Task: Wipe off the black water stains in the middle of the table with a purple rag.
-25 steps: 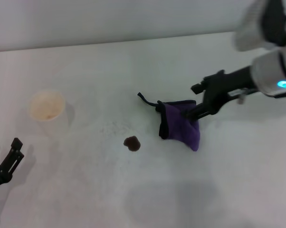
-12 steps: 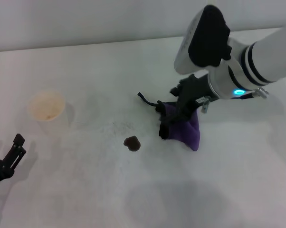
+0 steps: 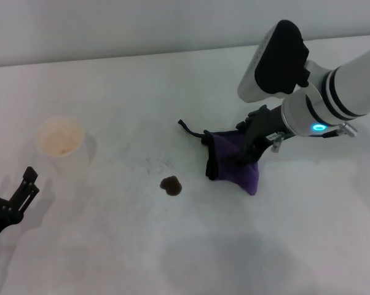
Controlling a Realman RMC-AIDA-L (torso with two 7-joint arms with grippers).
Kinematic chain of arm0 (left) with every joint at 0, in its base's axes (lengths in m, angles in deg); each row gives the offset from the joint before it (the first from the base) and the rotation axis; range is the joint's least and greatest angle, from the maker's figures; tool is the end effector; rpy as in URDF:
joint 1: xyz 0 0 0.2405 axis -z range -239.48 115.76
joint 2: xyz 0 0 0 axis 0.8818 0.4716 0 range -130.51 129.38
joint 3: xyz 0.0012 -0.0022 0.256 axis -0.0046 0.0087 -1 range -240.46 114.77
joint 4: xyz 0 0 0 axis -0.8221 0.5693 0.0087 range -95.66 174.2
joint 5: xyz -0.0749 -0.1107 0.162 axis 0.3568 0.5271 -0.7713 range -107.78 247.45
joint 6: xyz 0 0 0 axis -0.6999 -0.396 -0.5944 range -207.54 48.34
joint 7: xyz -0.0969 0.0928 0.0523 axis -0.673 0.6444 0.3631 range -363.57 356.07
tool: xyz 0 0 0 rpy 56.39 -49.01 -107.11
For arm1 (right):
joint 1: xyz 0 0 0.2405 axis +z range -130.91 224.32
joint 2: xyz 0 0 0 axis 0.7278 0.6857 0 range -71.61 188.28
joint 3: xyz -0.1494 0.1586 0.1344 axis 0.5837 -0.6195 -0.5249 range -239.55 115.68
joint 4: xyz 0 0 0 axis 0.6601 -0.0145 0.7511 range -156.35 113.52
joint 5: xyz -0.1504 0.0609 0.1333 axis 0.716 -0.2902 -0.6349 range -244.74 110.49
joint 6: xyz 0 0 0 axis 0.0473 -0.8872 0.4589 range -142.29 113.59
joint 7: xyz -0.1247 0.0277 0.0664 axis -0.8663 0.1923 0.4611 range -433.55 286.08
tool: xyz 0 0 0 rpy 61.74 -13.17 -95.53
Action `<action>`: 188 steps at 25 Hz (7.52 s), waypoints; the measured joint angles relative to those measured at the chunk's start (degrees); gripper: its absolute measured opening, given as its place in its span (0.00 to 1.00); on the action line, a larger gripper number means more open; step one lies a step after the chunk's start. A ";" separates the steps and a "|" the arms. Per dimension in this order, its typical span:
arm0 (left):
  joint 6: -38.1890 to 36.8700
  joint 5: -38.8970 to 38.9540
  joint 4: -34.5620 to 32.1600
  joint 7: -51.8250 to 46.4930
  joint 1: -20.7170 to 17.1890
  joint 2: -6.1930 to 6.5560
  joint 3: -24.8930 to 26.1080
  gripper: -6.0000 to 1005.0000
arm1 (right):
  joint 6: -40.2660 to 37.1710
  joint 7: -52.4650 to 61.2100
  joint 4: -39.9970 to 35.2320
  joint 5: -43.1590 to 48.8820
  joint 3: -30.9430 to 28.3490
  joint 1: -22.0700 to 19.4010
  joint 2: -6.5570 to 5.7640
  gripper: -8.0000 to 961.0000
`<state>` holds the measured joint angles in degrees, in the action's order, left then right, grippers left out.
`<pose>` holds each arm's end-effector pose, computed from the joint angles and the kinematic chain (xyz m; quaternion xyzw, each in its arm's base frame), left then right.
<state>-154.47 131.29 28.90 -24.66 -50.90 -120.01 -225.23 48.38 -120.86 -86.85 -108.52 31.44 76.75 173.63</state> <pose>-0.3557 0.2213 -0.0583 -0.7252 -0.3358 -0.3295 0.5026 0.2197 0.3648 -0.0428 -0.9466 0.2075 -0.1412 0.2022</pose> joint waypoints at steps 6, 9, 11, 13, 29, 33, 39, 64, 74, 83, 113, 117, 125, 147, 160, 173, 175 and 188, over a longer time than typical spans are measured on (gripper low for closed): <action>-0.03 0.12 0.00 0.00 0.00 0.00 0.13 0.88 | -0.17 0.04 0.20 0.64 0.41 -0.01 0.12 0.90; -0.04 0.06 0.00 0.00 -0.06 0.00 0.14 0.88 | -0.31 0.05 0.86 1.10 0.41 0.20 0.18 0.80; -0.01 0.11 0.00 0.00 -0.07 0.00 0.14 0.88 | -0.35 0.10 1.36 1.13 0.39 0.43 0.19 0.74; 0.00 0.20 0.00 0.00 -0.07 0.00 0.14 0.88 | -0.41 0.20 1.81 1.15 0.39 0.59 0.23 0.68; 0.00 0.42 -0.03 0.00 0.09 -0.09 0.14 0.88 | -0.39 1.84 4.71 1.15 -0.03 2.01 0.02 0.25; 0.00 0.43 -0.08 0.00 0.06 -0.09 0.14 0.88 | -0.19 1.85 3.87 0.86 -0.03 2.01 0.02 0.16; -0.01 0.43 -0.29 0.00 0.07 -0.08 0.14 0.88 | 2.17 1.96 0.23 -1.56 -0.01 1.90 0.23 0.09; -0.01 0.50 -0.43 -0.34 1.15 -0.08 0.14 0.88 | -13.73 3.88 3.32 -13.21 21.14 1.23 0.83 0.08; -0.01 1.04 -0.23 -0.36 0.75 -0.04 0.14 0.88 | -22.29 3.89 8.82 -15.56 17.76 1.40 0.57 0.08; -0.01 1.22 0.05 -0.36 0.67 0.01 0.14 0.88 | -25.86 3.88 11.98 -15.88 16.10 1.72 0.64 0.08; -0.45 1.22 -0.44 -0.15 0.69 0.00 0.14 0.88 | -10.86 -0.53 7.86 -9.72 4.53 -1.82 -0.11 0.07; -0.45 1.22 -0.44 -0.06 0.75 0.00 0.14 0.88 | -8.78 -1.40 7.03 -10.00 2.14 -2.69 -0.06 0.08; -0.52 1.22 -0.42 -0.08 0.57 0.00 0.14 0.88 | -6.26 -5.17 4.55 -12.11 2.75 -3.87 0.21 0.08; -1.24 2.01 -0.24 -0.21 0.55 0.10 0.14 0.88 | -6.45 -14.91 0.48 -28.90 -9.30 -7.24 -0.08 0.40; -2.77 3.31 0.07 -0.38 0.39 0.09 0.14 0.88 | 10.18 -72.98 39.64 -77.19 -35.21 -8.16 -0.06 0.48; -3.10 5.80 0.21 -0.44 0.18 0.11 0.14 0.88 | 9.23 -111.63 66.31 -92.01 -51.34 -7.58 0.27 0.79; -3.30 6.31 0.20 -0.45 -0.06 0.09 0.14 0.88 | 9.28 -111.59 66.49 -91.91 -51.55 -8.26 0.17 0.85; -3.56 7.38 -0.28 -0.45 -0.32 0.00 0.14 0.88 | 9.10 -110.98 68.54 -91.80 -51.27 -8.75 0.10 0.91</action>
<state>-158.03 138.66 28.62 -25.11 -51.22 -120.01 -225.09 57.48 -231.84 -18.31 -200.33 -19.83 68.00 173.73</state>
